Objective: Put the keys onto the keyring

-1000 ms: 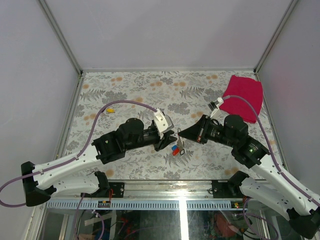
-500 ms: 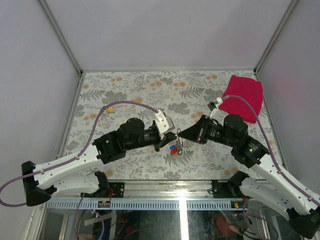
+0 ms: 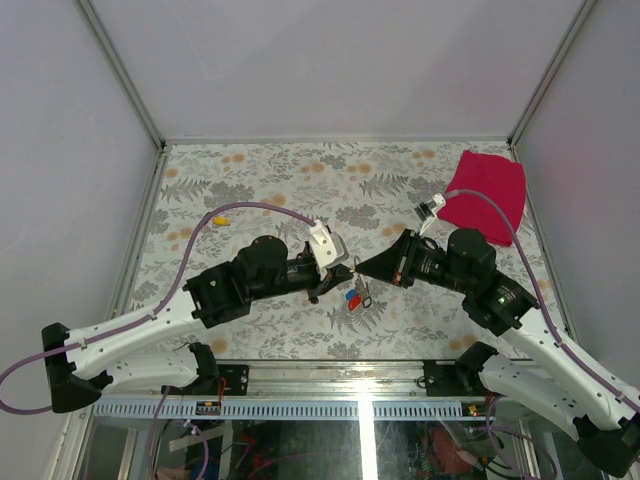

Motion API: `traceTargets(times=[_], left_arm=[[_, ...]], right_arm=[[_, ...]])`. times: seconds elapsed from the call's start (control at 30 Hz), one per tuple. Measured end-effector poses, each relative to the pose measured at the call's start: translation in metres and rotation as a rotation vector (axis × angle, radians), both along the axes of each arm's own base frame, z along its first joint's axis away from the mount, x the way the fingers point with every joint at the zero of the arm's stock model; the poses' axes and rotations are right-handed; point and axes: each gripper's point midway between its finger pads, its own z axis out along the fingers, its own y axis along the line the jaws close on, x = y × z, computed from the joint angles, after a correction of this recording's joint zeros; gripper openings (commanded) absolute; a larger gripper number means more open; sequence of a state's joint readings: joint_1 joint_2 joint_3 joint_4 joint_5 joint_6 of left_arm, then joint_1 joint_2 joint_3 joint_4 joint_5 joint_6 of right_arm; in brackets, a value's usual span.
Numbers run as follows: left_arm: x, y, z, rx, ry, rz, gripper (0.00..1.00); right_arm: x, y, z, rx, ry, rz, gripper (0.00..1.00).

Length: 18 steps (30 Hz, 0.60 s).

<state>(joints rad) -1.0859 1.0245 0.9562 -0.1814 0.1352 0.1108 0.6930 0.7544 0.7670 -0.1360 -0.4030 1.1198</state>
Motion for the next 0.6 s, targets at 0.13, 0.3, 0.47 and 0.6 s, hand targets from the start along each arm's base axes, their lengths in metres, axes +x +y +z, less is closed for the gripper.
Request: traceTargets(times=[0.13,0.3,0.47,0.6], left_arm=[[-0.0004,0.0007,0.0024,-0.007,-0.004,0.000,0.00],[-0.0007,0.0015,0.0011,-0.001,-0.001,0.000,0.00],[-0.0007,0.0017,0.0008,0.000,-0.001,0.000,0.00],[-0.0007,0.0017,0.0008,0.000,-0.002,0.000,0.00]], right_arm=[[0.0002,0.0005,0.0033,0.007,-0.013,0.003,0.39],[0.0000,0.0003,0.0083,0.020,-0.030,0.003,0.50],[-0.0003,-0.0001,0.0091,0.021,-0.034,0.003,0.43],[-0.0002,-0.0002,0.0088,0.018,-0.038,0.004,0.33]])
